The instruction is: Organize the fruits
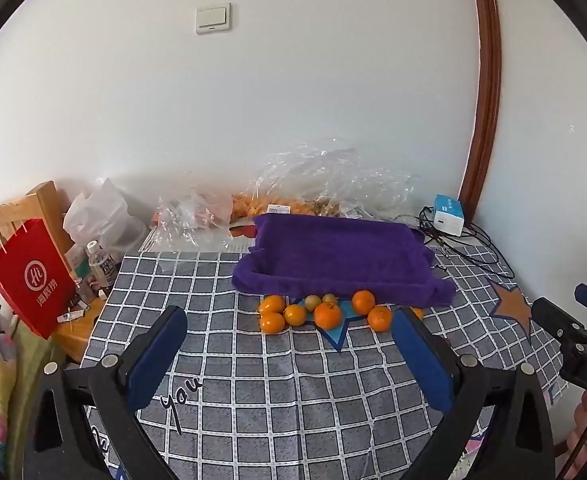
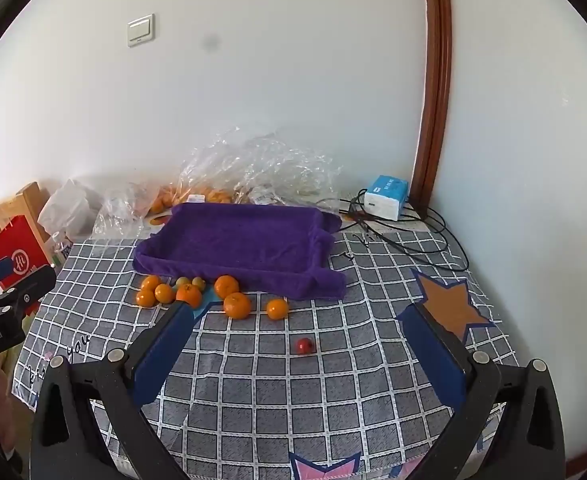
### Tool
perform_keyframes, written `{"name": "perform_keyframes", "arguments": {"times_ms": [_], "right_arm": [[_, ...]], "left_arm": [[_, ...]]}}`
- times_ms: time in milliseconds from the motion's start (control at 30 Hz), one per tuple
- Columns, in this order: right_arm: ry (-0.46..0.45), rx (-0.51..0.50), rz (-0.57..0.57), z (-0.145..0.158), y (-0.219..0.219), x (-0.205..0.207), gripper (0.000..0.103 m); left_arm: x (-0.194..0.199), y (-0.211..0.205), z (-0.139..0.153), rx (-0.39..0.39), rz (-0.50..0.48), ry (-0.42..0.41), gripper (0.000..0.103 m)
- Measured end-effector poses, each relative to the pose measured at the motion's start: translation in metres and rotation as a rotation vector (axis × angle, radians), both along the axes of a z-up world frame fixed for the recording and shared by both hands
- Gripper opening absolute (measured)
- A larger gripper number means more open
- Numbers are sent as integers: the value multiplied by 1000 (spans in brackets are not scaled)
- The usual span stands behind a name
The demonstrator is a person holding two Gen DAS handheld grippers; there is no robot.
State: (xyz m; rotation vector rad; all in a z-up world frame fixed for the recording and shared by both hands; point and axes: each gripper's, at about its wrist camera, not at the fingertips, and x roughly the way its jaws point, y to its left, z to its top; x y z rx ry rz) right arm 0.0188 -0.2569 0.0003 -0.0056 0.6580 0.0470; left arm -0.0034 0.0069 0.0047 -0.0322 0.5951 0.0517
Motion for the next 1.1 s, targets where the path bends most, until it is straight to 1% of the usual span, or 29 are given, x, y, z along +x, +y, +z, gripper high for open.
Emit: {"name": "perform_keyframes", "arguments": {"times_ms": [500, 600, 1100], "right_arm": [[-16, 13, 19, 0, 5, -4, 103], [-18, 18, 22, 0, 5, -3, 103], [-31, 21, 37, -3, 10, -11, 103]], "left_arm": [[2, 2, 1, 4, 7, -3, 103], [1, 3, 0, -11, 6, -1, 103], [-5, 7, -1, -17, 16, -9, 103]]}}
